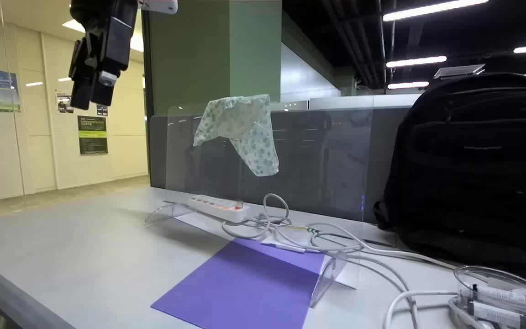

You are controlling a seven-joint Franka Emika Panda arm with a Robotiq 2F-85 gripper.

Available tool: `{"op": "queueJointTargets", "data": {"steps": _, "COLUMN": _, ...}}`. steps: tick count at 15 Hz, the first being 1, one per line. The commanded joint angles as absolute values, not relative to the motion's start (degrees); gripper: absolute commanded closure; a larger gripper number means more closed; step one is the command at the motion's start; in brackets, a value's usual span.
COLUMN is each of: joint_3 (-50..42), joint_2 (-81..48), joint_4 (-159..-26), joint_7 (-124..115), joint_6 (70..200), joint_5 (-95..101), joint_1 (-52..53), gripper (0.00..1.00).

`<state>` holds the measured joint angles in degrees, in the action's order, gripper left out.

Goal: Put the cloth on the workbench

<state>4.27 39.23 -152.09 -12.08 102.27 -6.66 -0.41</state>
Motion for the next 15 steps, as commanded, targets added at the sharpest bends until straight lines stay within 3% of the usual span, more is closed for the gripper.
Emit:
{"op": "queueJointTargets", "data": {"steps": 1, "joint_3": 4.26, "joint_2": 39.20, "joint_4": -152.02, "joint_7": -12.06, "joint_6": 102.21, "joint_5": -6.65, "joint_1": -0.43, "gripper": 0.00}}
{"op": "queueJointTargets", "data": {"steps": 8, "joint_3": 4.26, "joint_2": 39.21, "joint_4": -152.02, "joint_7": -12.06, "joint_6": 102.22, "joint_5": -6.65, "joint_1": -0.43, "gripper": 0.00}}
{"op": "queueJointTargets", "data": {"steps": 15, "joint_3": 4.97, "joint_2": 35.85, "joint_4": -150.04, "joint_7": -20.81, "joint_6": 121.35, "joint_5": -9.42, "joint_1": -4.57, "gripper": 0.00}}
